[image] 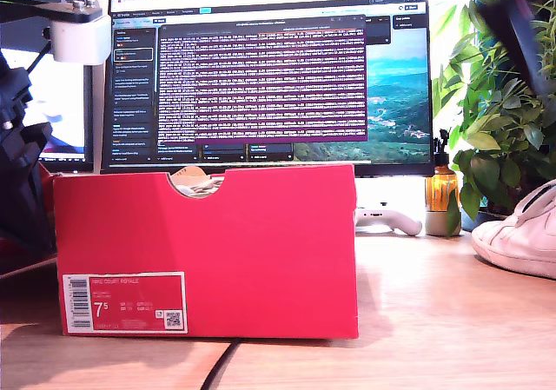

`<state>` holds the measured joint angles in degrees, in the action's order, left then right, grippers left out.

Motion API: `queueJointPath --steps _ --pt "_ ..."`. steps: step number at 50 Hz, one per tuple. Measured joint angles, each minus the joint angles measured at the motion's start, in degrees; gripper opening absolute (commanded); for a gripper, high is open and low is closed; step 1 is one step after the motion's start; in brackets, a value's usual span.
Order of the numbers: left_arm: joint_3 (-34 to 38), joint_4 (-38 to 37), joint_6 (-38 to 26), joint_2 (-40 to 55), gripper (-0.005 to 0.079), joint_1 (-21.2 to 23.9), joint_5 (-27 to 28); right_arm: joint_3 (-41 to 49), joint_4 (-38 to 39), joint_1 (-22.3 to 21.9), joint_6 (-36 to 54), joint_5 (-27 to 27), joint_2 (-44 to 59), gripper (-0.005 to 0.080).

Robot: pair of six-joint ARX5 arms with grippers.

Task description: Pack the white shoes by picking the first shoe and placing it inside the red shoebox, left side, then picking and rotating the second shoe and placing it in the shoebox

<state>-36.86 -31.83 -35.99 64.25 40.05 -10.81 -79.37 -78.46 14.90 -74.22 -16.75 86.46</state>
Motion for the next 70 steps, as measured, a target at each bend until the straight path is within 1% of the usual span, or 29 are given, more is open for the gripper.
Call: queueJointPath --steps 5,15,20,25,30,35,41,42,44,49,50,51,55,58,61,62,65,66,68,69,70 --pt "0.0 0.0 0.0 0.0 -0.0019 0.0 0.0 3.8 -0.1 -1.4 -3.1 -0.1 0.0 0.0582" --pt "0.0 0.0 0.0 0.0 -0.0019 0.0 0.0 7.2 0.0 -2.7 -7.1 -1.4 0.0 0.0581" --pt "0.0 0.0 0.0 0.0 -0.0019 0.0 0.0 8.9 0.1 -3.7 -8.5 -2.3 0.0 0.0551" --pt "0.0 0.0 0.0 0.0 -0.0019 0.0 0.0 10.8 0.5 -5.5 -9.7 -2.3 0.0 0.0515" --pt "0.0 0.0 0.0 0.0 -0.0019 0.0 0.2 13.5 3.6 -7.2 -9.8 -2.0 -0.1 0.0493" --pt "0.0 0.0 0.0 0.0 -0.0019 0.0 0.2 16.4 7.9 -8.6 -9.7 -0.9 -0.1 0.0451" --pt "0.0 0.0 0.0 0.0 -0.0019 0.0 0.2 20.6 13.8 -8.9 -9.7 1.3 -0.1 0.0376" --pt "0.0 0.0 0.0 0.0 -0.0019 0.0 0.2 21.5 15.0 -8.9 -9.7 1.7 -0.1 0.0345" --pt "0.0 0.0 0.0 0.0 -0.0019 0.0 0.2 22.8 17.2 -9.0 -9.8 2.5 -0.1 0.0273" --pt "0.0 0.0 0.0 0.0 -0.0019 0.0 0.2 25.2 21.0 -9.6 -10.1 4.0 -0.1 0.0003" --pt "0.0 0.0 0.0 0.0 -0.0019 0.0 0.2 25.4 21.2 -9.6 -11.3 4.0 -0.1 -0.0021" --pt "0.0 0.0 0.0 0.0 -0.0019 0.0 0.2 25.6 21.4 -9.7 -11.3 4.0 -0.2 -0.0004" --pt "0.0 0.0 0.0 0.0 -0.0019 0.0 0.2 26.0 21.5 -10.7 -13.0 3.7 -0.5 -0.0012" --pt "0.0 0.0 0.0 0.0 -0.0019 0.0 0.2 26.0 21.4 -10.8 -9.2 2.9 -0.5 -0.0012" --pt "0.0 0.0 0.0 0.0 -0.0019 0.0 0.2 26.0 21.1 -11.2 -3.6 2.9 -0.5 -0.0012" --pt "0.0 0.0 0.0 0.0 -0.0019 0.0 0.3 25.9 21.0 -11.3 -0.1 2.9 -0.5 -0.0012" --pt "0.0 0.0 0.0 0.0 -0.0019 0.0 0.3 25.0 19.2 -11.5 0.9 2.3 -0.5 -0.0012" --pt "0.0 0.0 0.0 0.0 -0.0019 0.0 0.3 24.3 18.1 -11.5 7.5 1.7 -0.5 -0.0012" --pt "0.0 0.0 0.0 0.0 -0.0019 0.0 0.4 22.6 16.1 -11.5 7.5 -0.1 -0.5 -0.0012" --pt "0.0 0.0 0.0 0.0 -0.0019 0.0 0.4 21.4 15.0 -11.5 14.0 -1.0 -0.5 -0.0012" --pt "0.0 0.0 0.0 0.0 -0.0019 0.0 0.5 20.0 14.0 -11.6 14.0 -2.1 -0.5 -0.0012"
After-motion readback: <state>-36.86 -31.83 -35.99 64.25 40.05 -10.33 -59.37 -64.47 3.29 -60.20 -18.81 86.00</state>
